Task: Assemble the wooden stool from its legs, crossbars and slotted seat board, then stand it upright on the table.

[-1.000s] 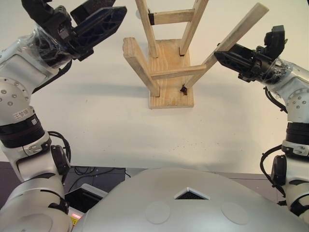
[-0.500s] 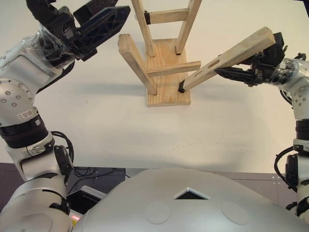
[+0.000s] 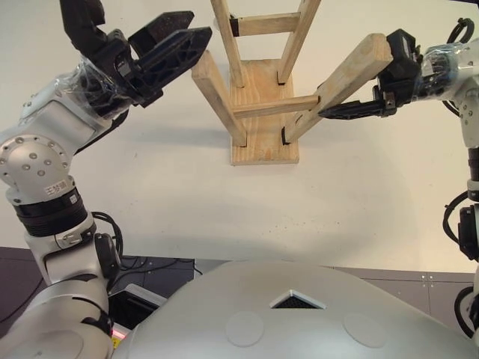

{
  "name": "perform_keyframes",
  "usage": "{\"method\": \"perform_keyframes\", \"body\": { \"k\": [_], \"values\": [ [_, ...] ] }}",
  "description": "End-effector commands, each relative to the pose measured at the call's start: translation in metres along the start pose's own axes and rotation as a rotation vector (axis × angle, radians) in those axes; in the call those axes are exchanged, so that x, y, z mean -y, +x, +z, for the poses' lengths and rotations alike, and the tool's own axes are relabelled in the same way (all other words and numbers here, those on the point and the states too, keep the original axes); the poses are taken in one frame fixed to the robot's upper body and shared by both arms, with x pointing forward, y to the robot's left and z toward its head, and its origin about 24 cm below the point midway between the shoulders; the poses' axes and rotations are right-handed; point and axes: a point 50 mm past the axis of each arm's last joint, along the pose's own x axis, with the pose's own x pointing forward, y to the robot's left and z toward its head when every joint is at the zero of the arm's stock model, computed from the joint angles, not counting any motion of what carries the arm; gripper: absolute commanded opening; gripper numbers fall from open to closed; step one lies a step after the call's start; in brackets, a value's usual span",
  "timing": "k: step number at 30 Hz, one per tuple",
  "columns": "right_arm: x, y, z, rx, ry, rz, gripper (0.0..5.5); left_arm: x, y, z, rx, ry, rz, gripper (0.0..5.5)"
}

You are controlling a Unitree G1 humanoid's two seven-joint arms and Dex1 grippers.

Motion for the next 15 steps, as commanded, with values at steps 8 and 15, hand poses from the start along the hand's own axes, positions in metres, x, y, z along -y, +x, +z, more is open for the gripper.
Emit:
{"method": "perform_keyframes", "body": {
  "k": [8,15],
  "values": [
    [0.006,0.023,-0.006,-0.22,-0.091,0.082,2.01,0.005,0.01,-0.005,-0.048,0.052,-0.045,3.98],
    [0.011,0.025,-0.027,-0.379,-0.055,0.042,2.01,0.016,0.036,0.019,-0.073,0.184,-0.138,3.98]
  ]
}}
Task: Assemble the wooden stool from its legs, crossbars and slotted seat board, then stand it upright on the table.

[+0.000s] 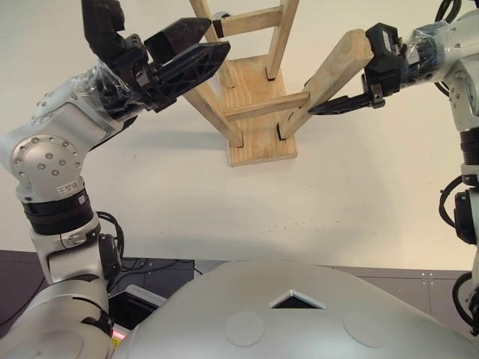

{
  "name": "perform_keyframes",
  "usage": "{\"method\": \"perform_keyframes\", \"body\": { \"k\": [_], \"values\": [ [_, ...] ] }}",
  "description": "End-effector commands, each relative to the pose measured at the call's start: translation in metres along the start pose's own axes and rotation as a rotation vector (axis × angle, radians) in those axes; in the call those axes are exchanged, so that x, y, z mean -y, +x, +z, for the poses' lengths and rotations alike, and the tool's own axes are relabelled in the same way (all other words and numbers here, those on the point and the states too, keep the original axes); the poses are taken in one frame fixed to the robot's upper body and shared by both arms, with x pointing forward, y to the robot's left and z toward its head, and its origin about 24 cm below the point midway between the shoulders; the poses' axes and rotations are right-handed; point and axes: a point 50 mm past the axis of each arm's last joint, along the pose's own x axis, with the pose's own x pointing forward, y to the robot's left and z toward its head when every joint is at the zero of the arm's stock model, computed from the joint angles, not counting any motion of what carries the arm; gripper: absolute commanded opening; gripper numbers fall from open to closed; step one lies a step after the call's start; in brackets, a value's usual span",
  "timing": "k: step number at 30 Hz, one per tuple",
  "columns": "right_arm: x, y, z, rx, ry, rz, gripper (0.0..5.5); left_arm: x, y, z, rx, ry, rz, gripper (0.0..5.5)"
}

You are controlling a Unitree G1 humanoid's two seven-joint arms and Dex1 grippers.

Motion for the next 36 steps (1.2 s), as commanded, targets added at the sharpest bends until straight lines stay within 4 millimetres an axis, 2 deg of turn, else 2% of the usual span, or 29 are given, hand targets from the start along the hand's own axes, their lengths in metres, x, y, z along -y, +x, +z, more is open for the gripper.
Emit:
{"method": "perform_keyframes", "body": {
  "k": [1,4,6,7,8,10,13,17,27,31,36],
  "values": [
    [-0.008,0.012,-0.045,-0.283,0.134,-0.016,2.01,0.012,0.024,0.038,-0.036,0.169,-0.101,3.98],
    [-0.01,0.012,-0.049,-0.239,0.193,-0.041,2.01,0.026,0.041,0.078,-0.063,0.297,-0.2,3.98],
    [-0.012,0.013,-0.052,-0.228,0.213,-0.055,2.01,0.031,0.058,0.087,-0.166,0.372,-0.235,3.98],
    [-0.013,0.013,-0.053,-0.223,0.221,-0.061,2.01,0.032,0.067,0.083,-0.246,0.387,-0.251,3.98],
    [-0.014,0.014,-0.053,-0.22,0.227,-0.066,2.01,0.033,0.076,0.078,-0.329,0.399,-0.265,3.98],
    [-0.015,0.015,-0.054,-0.213,0.236,-0.074,2.01,0.026,0.091,0.053,-0.563,0.428,-0.261,3.98],
    [-0.015,0.017,-0.053,-0.205,0.239,-0.079,2.01,0.012,0.098,0.023,-0.806,0.475,-0.241,3.98],
    [-0.016,0.019,-0.051,-0.195,0.237,-0.083,2.01,-0.008,0.102,-0.004,-0.997,0.539,-0.206,3.24],
    [-0.015,0.022,-0.048,-0.177,0.234,-0.102,2.01,-0.011,0.108,-0.034,-1.199,0.637,-0.332,1.46],
    [-0.016,0.025,-0.047,-0.164,0.238,-0.103,2.01,-0.017,0.109,-0.052,-1.26,0.677,-0.351,0.79],
    [-0.018,0.03,-0.042,-0.118,0.264,-0.095,2.01,-0.017,0.108,-0.082,-1.298,0.637,-0.374,0.67]
  ]
}}
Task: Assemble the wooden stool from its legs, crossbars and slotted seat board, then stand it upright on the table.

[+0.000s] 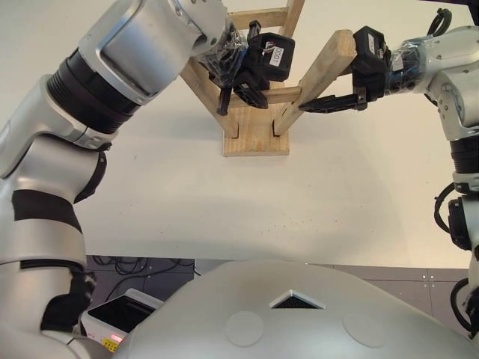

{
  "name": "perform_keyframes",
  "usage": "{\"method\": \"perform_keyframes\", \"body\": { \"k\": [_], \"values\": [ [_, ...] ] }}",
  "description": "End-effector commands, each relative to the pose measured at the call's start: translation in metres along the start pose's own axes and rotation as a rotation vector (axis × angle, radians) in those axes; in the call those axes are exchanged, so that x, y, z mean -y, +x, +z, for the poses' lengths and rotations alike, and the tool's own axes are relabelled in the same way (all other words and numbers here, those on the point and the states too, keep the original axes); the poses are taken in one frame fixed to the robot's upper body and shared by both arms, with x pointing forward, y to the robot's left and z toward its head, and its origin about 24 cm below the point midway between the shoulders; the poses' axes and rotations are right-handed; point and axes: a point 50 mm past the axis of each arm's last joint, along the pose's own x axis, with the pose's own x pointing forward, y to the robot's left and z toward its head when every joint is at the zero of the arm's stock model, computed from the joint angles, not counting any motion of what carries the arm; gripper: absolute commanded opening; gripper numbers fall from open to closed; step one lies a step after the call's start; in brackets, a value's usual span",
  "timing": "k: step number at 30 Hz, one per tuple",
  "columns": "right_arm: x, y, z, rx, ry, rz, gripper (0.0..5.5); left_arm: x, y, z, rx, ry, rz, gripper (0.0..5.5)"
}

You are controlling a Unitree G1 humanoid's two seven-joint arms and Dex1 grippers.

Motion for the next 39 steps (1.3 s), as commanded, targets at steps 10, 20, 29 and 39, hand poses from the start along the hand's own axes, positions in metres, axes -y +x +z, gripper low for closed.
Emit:
{"method": "perform_keyframes", "body": {
  "k": [10,20,29,39],
  "values": [
    [-0.025,0.017,-0.022,0.102,0.22,-0.058,2.01,0.048,0.09,-0.026,-0.06,-0.119,-0.246,0.64],
    [-0.05,0.023,-0.034,0.267,0.3,-0.109,2.01,0.056,0.095,-0.033,-0.068,-0.142,-0.276,0.52],
    [-0.048,0.074,-0.036,-0.241,0.104,0.106,2.01,0.06,0.107,-0.023,-0.011,-0.211,-0.266,0.43],
    [-0.067,0.066,-0.085,-0.281,0.417,0.124,2.01,0.042,0.067,0.003,0.132,-0.174,-0.198,1.34]
  ]
}}
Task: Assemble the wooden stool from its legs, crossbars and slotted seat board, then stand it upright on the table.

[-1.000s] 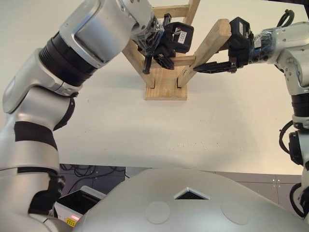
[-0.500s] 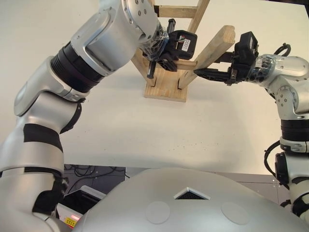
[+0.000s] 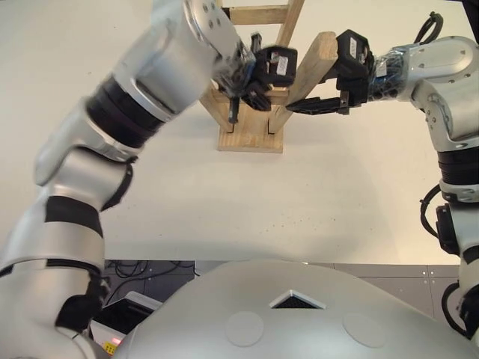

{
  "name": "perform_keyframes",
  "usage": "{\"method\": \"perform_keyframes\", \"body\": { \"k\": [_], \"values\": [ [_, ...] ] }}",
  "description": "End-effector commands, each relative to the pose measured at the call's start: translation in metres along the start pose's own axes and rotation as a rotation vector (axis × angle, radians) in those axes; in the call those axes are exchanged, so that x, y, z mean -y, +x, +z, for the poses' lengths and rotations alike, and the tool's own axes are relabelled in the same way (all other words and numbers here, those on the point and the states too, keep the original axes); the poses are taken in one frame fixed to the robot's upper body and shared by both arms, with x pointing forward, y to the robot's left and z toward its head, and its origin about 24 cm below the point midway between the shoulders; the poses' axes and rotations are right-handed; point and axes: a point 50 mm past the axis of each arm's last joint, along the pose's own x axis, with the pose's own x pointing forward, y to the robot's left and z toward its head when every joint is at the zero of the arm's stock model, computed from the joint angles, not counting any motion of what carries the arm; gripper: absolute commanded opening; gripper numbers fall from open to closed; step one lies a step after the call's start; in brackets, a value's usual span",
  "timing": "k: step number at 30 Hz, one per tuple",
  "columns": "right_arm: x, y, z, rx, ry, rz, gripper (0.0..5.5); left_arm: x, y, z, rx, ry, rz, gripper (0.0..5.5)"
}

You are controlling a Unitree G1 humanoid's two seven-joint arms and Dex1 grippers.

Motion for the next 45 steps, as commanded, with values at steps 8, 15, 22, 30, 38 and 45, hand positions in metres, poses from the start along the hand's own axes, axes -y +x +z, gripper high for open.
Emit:
{"method": "perform_keyframes", "body": {
  "k": [8,15,22,30,38,45],
  "values": [
    [-0.036,0.033,-0.065,-0.21,0.314,0.104,2.01,0.013,-0.063,0.027,0.192,0.12,-0.076,2.67],
    [-0.036,0.028,-0.058,-0.205,0.289,0.11,2.01,-0.001,-0.123,0.049,0.361,0.12,0.143,3.48],
    [-0.023,0.022,-0.033,-0.077,0.233,0.002,2.73,-0.023,-0.225,0.017,0.824,-0.263,0.608,3.48],
    [-0.056,-0.027,-0.052,-0.16,0.288,0.095,3.69,0.005,-0.093,-0.164,0.745,-0.893,0.637,3.48],
    [-0.072,-0.006,-0.025,0.127,0.339,0.172,3.69,0.051,-0.036,-0.13,0.96,-0.863,0.322,3.48],
    [0.011,-0.021,-0.052,-0.082,0.0,-0.418,3.69,0.112,-0.026,-0.06,1.045,-0.639,-0.178,3.48]
  ]
}}
